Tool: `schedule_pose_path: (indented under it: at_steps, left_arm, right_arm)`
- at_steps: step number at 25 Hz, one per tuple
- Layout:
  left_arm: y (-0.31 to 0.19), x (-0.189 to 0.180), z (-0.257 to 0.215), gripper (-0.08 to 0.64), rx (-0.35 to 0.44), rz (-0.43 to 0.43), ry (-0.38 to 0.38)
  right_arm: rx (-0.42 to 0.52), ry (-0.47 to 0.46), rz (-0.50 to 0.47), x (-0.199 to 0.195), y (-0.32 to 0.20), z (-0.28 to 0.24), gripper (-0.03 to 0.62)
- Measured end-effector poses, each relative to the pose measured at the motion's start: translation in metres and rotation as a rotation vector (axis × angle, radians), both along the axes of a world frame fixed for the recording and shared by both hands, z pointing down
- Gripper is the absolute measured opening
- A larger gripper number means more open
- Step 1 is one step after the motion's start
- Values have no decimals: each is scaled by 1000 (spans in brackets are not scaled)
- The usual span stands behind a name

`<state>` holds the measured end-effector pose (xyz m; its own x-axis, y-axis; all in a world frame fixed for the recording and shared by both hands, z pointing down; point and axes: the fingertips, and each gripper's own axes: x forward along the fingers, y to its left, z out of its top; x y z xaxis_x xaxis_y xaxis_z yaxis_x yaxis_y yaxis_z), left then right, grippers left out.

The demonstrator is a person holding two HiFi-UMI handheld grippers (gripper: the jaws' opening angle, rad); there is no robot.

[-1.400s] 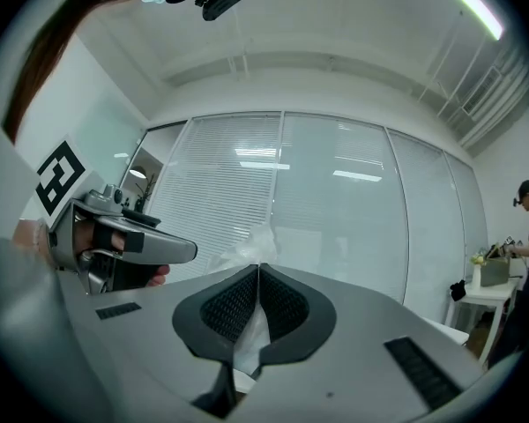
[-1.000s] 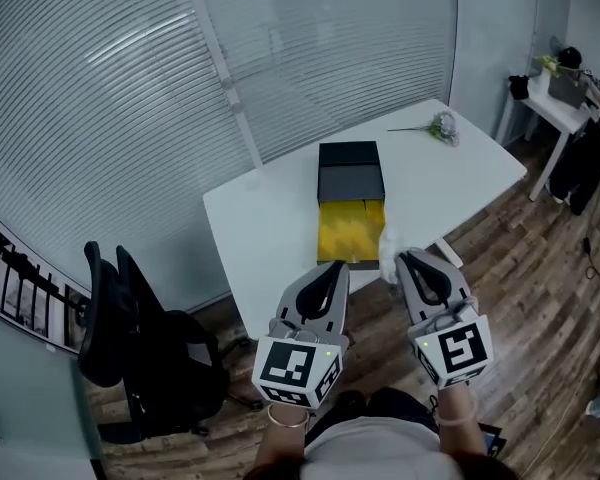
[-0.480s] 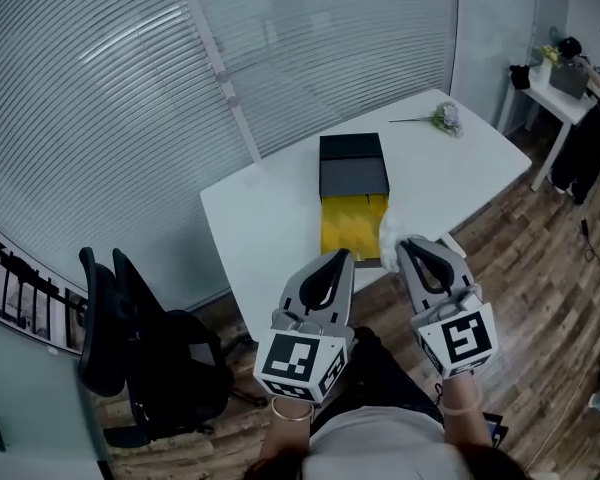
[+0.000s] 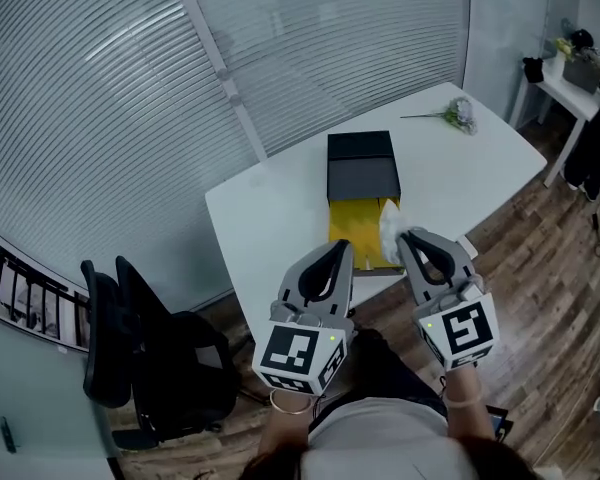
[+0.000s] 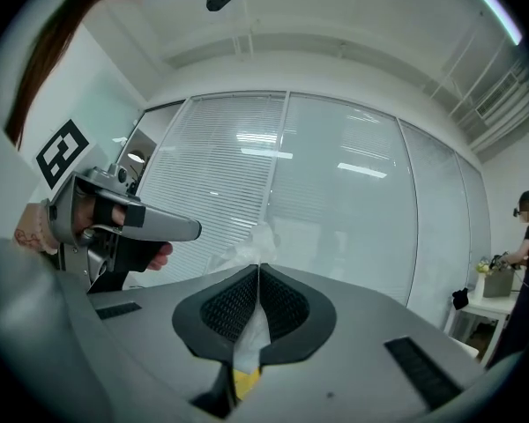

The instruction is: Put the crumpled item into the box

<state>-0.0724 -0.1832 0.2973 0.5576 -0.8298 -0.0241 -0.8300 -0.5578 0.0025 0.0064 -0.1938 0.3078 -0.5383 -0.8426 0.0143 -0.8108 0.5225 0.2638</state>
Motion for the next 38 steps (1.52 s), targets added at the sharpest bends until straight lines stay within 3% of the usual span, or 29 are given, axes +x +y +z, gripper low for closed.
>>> schedule_pose_path:
  at_steps: [9, 27, 38]
  left_arm:
    - [-38, -5, 9, 17, -24, -32, 2]
    - [-110, 3, 43, 17, -61, -38, -4]
    - [-135, 3, 76, 17, -140, -53, -9]
  right_arm:
    - [19, 80, -32, -4, -40, 8, 28]
    - [-97, 268, -176, -27, -113, 69, 29]
    - [-141, 403, -267, -31, -133, 112, 29]
